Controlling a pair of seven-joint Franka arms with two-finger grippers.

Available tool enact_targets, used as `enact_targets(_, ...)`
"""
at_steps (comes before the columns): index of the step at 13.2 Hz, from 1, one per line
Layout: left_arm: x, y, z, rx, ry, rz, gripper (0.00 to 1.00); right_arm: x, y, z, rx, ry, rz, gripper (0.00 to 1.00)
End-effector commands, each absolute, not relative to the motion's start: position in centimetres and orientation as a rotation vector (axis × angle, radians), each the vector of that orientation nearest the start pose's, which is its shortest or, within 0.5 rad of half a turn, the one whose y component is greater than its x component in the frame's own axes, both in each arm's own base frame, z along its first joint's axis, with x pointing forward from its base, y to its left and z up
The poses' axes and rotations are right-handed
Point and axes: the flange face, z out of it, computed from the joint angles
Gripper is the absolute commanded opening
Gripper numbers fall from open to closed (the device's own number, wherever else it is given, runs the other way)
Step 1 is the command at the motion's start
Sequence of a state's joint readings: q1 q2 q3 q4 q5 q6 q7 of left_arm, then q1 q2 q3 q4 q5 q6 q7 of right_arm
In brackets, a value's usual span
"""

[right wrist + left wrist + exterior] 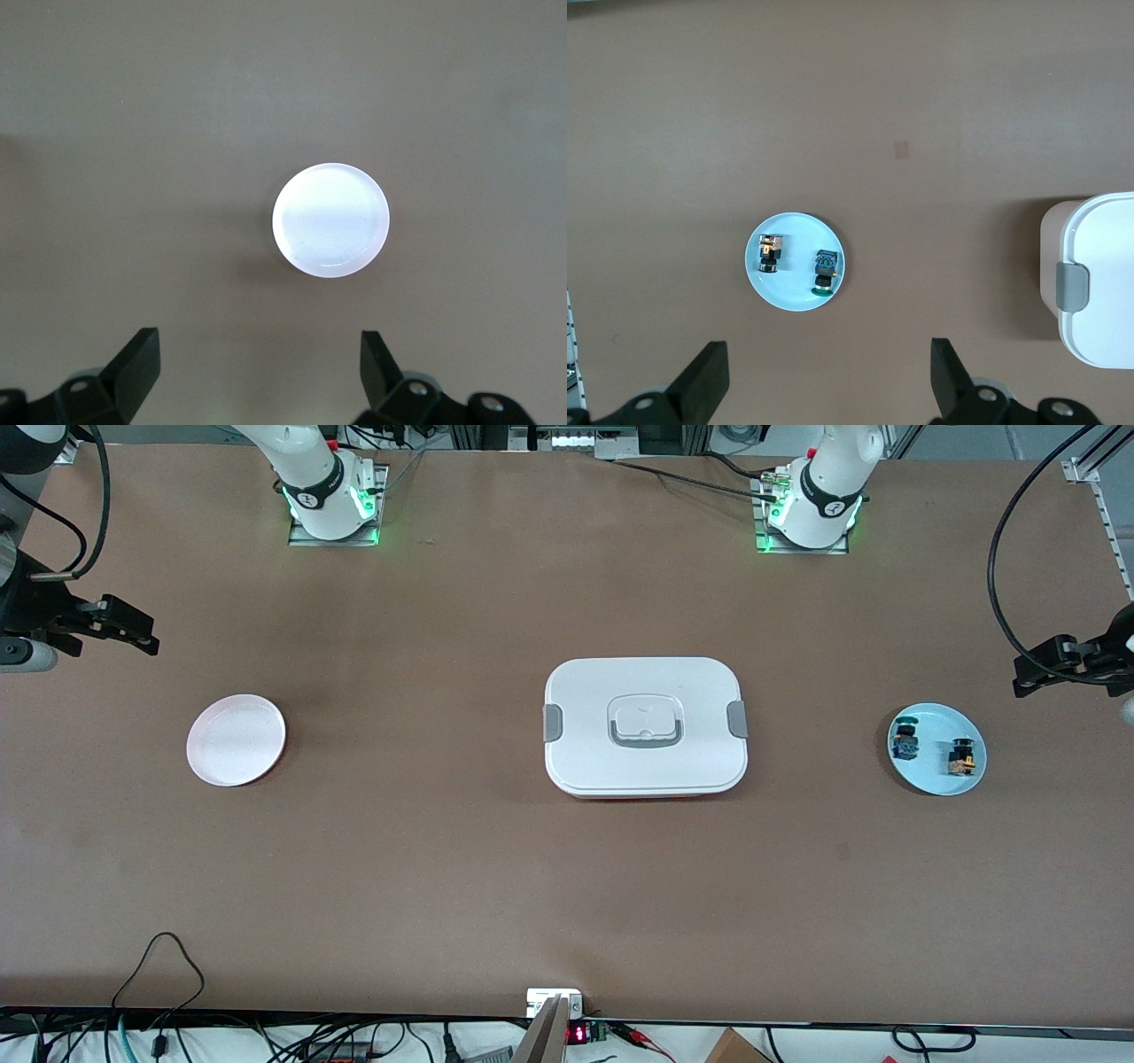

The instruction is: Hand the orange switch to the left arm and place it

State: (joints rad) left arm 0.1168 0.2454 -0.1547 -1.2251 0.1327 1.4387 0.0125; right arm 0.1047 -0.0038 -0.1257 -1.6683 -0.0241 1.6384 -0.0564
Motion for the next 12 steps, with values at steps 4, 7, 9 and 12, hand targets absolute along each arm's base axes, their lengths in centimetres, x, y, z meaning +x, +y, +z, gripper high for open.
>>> enact_targets(4, 61.4, -3.7, 62.7, -3.064, 0.145, 0.05, 1.0, 55.8, -1.3, 60.0, -3.164, -0.046, 0.018, 1.0)
enact_targets(7, 61.1, -4.1, 63.0, -3.067, 0.159, 0.05, 1.0, 55.7, -1.2, 60.2, -3.162, -0.05, 0.018, 1.0)
enact_targets(9, 60.7, -4.6, 63.0, -3.067, 0.174, 0.089, 1.0, 55.5, -1.5, 60.0, -3.157, -0.035, 0.056, 1.0)
enact_targets(12, 60.0, -4.9, 63.4, -3.085, 0.185, 0.099, 1.0, 55.0, -1.9, 59.7, -3.16, -0.015, 0.115, 1.0)
